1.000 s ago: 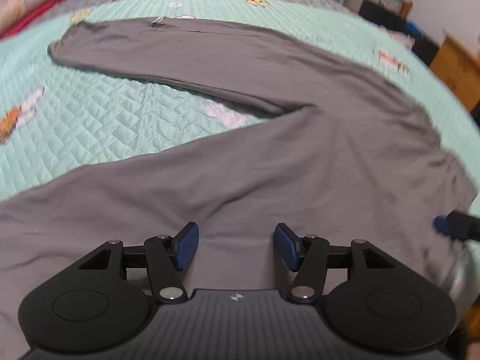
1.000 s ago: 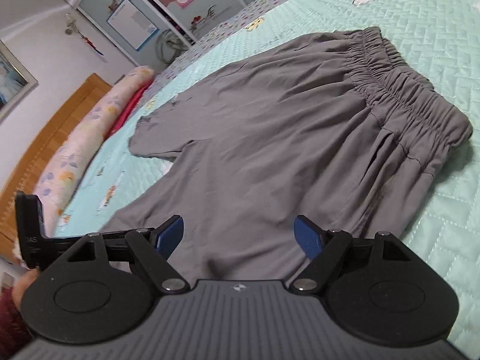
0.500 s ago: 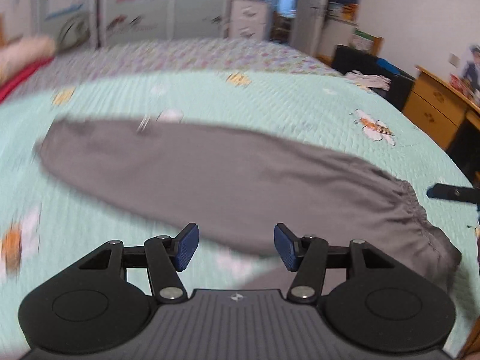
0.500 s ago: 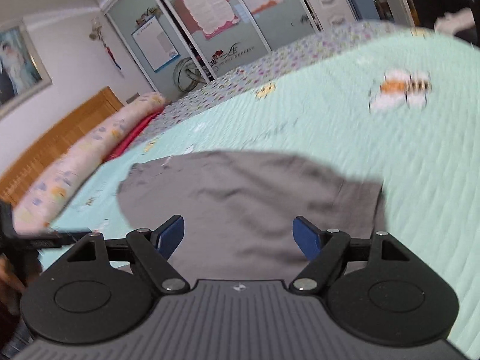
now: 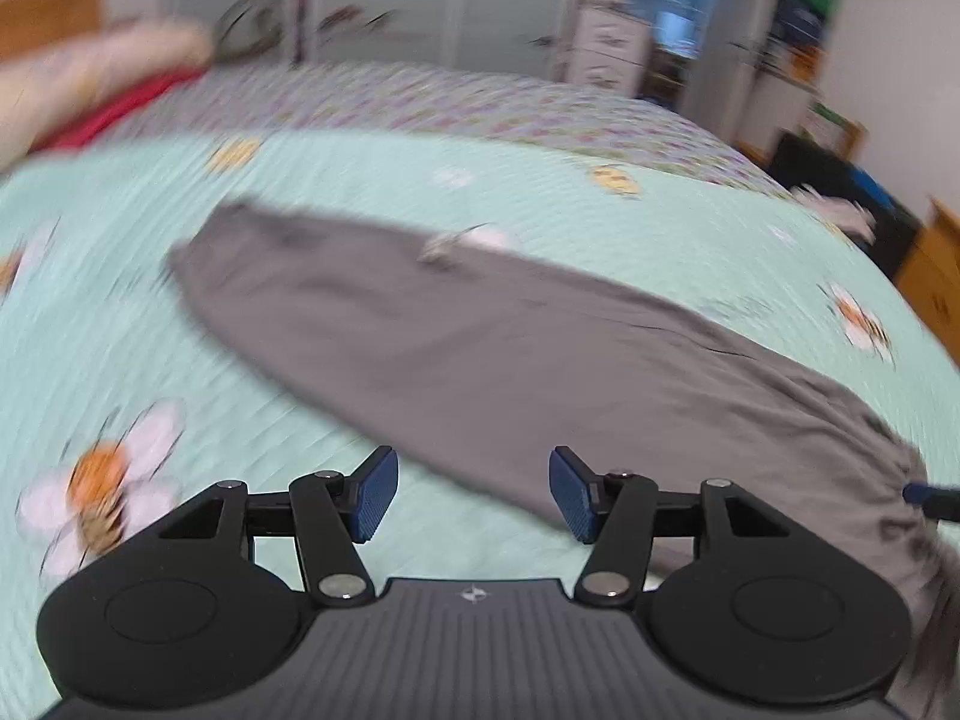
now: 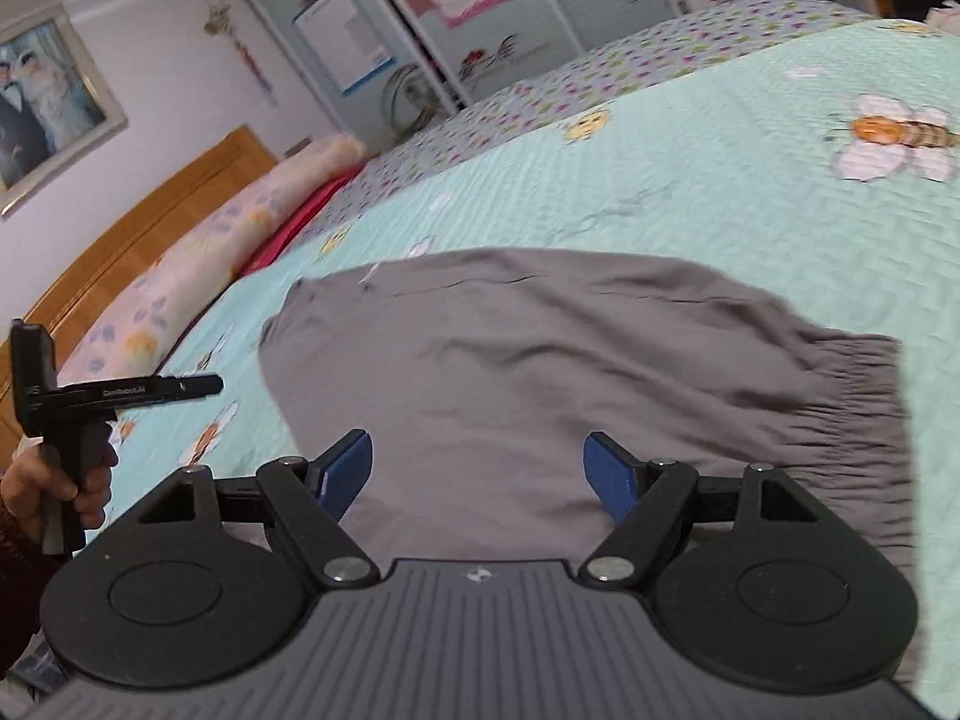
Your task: Fold clothes
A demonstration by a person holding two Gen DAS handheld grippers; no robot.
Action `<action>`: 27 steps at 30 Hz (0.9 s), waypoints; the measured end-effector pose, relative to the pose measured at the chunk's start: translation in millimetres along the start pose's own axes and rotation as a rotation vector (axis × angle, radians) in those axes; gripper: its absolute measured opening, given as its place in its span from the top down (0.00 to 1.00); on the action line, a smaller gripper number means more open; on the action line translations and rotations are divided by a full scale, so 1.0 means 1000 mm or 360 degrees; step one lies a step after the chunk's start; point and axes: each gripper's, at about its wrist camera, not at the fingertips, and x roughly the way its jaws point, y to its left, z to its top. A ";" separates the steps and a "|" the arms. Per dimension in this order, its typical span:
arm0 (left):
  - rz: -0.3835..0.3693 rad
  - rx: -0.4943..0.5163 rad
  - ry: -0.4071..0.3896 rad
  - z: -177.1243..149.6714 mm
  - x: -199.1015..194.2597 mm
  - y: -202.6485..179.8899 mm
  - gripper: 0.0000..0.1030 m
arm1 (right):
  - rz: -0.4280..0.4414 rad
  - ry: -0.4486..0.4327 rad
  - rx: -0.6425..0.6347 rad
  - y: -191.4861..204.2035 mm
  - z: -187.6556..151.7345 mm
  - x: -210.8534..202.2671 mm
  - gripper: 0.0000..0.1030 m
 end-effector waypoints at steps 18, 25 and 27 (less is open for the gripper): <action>0.0153 -0.0751 -0.0195 -0.037 -0.010 0.162 0.33 | 0.0579 0.0075 -0.0366 0.253 0.140 0.200 0.24; 0.0201 -0.0840 -0.0320 -0.056 -0.004 0.192 0.33 | 0.0340 0.0136 -0.0501 0.298 0.174 0.343 0.24; 0.0212 -0.0842 -0.0365 -0.062 -0.002 0.197 0.33 | 0.0231 0.0150 -0.0590 0.298 0.170 0.378 0.24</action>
